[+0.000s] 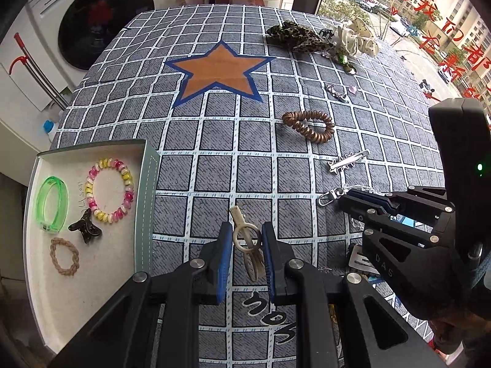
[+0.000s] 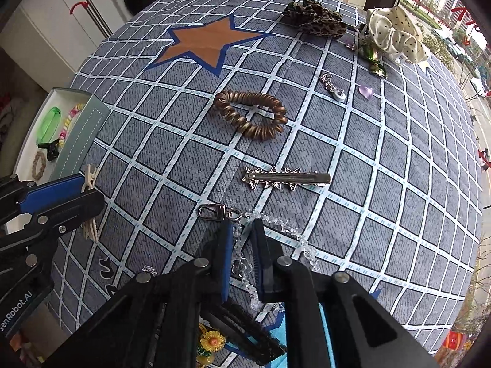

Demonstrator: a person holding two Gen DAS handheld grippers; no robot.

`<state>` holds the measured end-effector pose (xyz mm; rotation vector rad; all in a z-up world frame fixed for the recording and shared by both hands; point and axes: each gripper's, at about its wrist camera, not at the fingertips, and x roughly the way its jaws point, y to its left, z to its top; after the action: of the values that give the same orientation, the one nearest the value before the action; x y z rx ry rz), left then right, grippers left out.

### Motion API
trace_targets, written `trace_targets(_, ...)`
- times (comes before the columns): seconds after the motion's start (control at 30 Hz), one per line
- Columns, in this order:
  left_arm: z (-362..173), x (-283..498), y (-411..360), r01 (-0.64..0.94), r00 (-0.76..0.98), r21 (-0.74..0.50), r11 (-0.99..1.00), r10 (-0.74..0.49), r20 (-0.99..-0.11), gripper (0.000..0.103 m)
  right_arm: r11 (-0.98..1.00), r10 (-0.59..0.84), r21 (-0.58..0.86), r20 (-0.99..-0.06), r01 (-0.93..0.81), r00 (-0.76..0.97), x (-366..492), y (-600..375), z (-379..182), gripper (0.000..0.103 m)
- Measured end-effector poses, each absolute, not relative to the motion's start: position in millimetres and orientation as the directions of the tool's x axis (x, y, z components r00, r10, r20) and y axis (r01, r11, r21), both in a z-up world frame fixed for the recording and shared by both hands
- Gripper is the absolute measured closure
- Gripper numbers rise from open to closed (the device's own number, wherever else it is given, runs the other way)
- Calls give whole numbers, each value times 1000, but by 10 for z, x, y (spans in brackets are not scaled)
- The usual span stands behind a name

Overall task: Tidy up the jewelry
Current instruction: 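Lift the beige clip with the left tool while the right tool lifts the crystal chain, then carry the beige clip with the left tool into the tray while the right tool releases the crystal chain there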

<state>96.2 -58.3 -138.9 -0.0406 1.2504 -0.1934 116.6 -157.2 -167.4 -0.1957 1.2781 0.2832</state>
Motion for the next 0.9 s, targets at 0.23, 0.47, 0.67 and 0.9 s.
trace_targets(0.23, -1307, 885, -467, 118, 315, -147, 982, -177, -932, 77, 972, 188, 135, -939, -194, 289, 1156, -1847, -1495, 98)
trace_targets(0.47, -1159, 832, -321, 115, 341, -153, 981, -184, -922, 77, 966, 256, 229, -907, -116, 335, 1063, -2065, -1177, 98)
trace_targets(0.67, -1050, 760, -116, 94, 363, -154, 984, -178, -915, 77, 958, 288, 266, -885, -110, 366, 1024, -2024, -930, 98)
trace_targets(0.9, -968, 596, 273, 35, 384, -146, 989, -148, -912, 77, 941, 337, 304, -858, -145, 387, 979, -1830, -637, 98)
